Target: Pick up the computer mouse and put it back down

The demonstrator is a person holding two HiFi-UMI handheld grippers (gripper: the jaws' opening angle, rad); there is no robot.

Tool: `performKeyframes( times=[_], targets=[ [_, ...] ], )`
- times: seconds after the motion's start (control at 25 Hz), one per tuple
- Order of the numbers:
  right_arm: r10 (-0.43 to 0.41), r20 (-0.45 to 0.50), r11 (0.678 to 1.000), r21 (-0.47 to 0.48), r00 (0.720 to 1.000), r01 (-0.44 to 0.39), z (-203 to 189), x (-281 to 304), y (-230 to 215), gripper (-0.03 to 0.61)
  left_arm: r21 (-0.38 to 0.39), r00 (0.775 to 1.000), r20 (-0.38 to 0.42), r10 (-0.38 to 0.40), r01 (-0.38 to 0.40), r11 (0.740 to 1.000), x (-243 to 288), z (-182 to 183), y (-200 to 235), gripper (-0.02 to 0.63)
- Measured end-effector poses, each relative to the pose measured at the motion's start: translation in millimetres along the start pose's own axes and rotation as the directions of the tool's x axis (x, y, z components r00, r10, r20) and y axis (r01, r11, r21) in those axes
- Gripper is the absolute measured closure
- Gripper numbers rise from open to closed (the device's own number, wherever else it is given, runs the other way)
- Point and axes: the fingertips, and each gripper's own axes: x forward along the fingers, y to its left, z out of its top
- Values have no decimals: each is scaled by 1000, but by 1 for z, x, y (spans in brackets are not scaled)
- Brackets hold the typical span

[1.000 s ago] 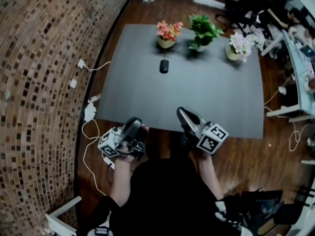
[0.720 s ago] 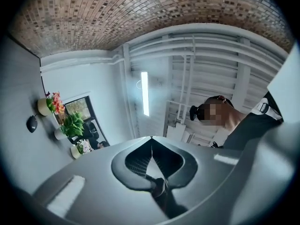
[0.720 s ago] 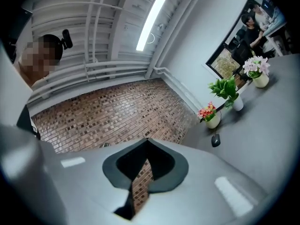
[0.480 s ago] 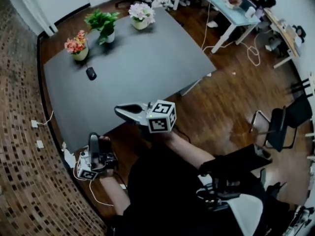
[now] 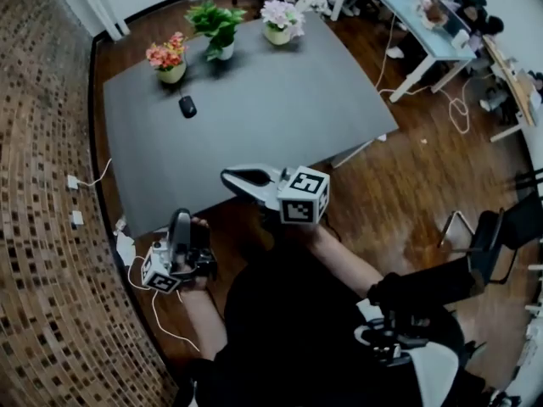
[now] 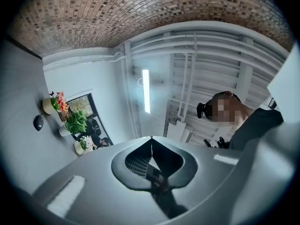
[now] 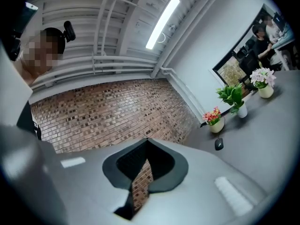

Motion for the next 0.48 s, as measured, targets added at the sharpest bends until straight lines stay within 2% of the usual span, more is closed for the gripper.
performKeyframes(
  times=[0.08,0.2,0.48],
  targets=[
    [3,-10,1000,-31,1000,-3,10,-2,4,578,-7,1000,-8,17,-17,1000,0,-3,3,611],
    [-8,-3,1000,-6,1000,8,11,0,-4,578,28,999,-32,-7,8,1000,6,-2,2,611],
    [0,-17,1000,10,1000,0,1,32,-1,578,42,1000,-8,3,-3,999,-13,27,9,611]
  ],
)
